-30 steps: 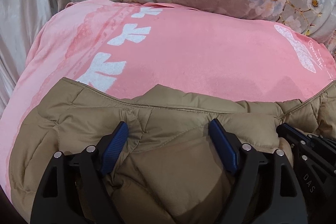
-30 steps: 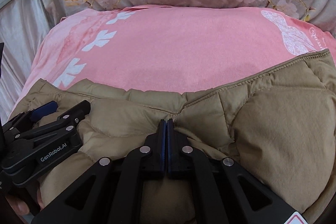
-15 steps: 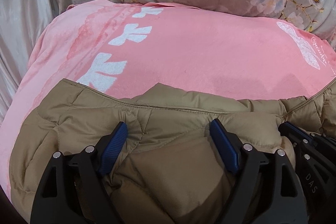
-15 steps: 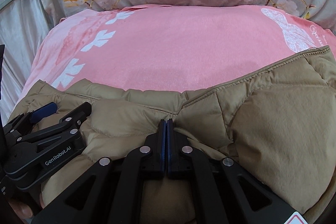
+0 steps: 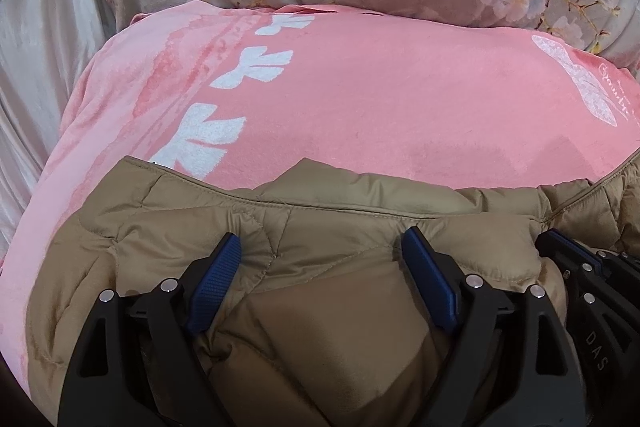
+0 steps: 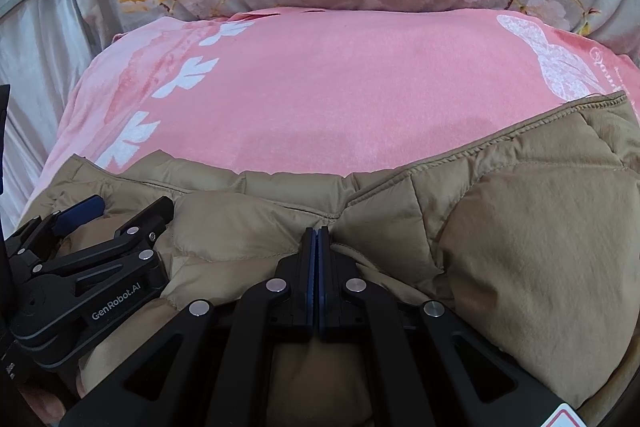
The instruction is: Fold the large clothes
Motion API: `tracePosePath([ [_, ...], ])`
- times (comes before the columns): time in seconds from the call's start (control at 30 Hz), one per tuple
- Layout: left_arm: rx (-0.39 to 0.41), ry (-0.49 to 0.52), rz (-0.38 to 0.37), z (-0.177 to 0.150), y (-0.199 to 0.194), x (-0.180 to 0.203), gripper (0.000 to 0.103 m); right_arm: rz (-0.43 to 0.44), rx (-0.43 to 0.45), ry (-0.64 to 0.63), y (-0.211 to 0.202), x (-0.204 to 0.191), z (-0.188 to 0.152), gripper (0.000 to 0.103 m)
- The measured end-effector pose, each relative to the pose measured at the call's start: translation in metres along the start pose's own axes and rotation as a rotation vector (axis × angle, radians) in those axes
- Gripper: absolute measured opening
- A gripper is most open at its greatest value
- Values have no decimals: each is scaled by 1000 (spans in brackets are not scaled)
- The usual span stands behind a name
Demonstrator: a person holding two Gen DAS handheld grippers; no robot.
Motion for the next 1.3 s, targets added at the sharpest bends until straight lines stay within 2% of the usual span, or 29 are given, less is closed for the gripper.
tracePosePath([
  [0.07, -22, -16, 24, -4, -13, -8, 81, -34, 18, 16, -15, 0, -2, 0],
  [0.13, -21, -47, 21, -11, -37, -18, 81, -31, 80, 37, -45, -9, -7, 11],
  [0.27, -17, -107, 5, -34, -74, -37, 88, -24, 130, -38, -78, -39, -28, 11],
  [0.33, -30, -125, 14, -49, -78, -40, 88, -36, 119, -69, -77, -48, -40, 11],
  [0.4, -10, -128, 45, -58, -80, -40, 88, -74, 133, -99, -74, -52, -51, 11],
  [0.7, 42, -123, 94, -73, -73, -34, 95, -187, 167, -184, -67, -58, -67, 12],
  [1.3, 64, -124, 113, -76, -69, -33, 96, -163, 152, -163, -64, -55, -67, 12],
])
Point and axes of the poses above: each gripper's, at about its wrist camera, not at the fingertips, and y roughly the way its jaws point, x to its right, z to its top, the point moved 7 cm from there along y, roughly the way its jaws point, and after that the axes turned 12 degrees about z, right-handed, at the moved point
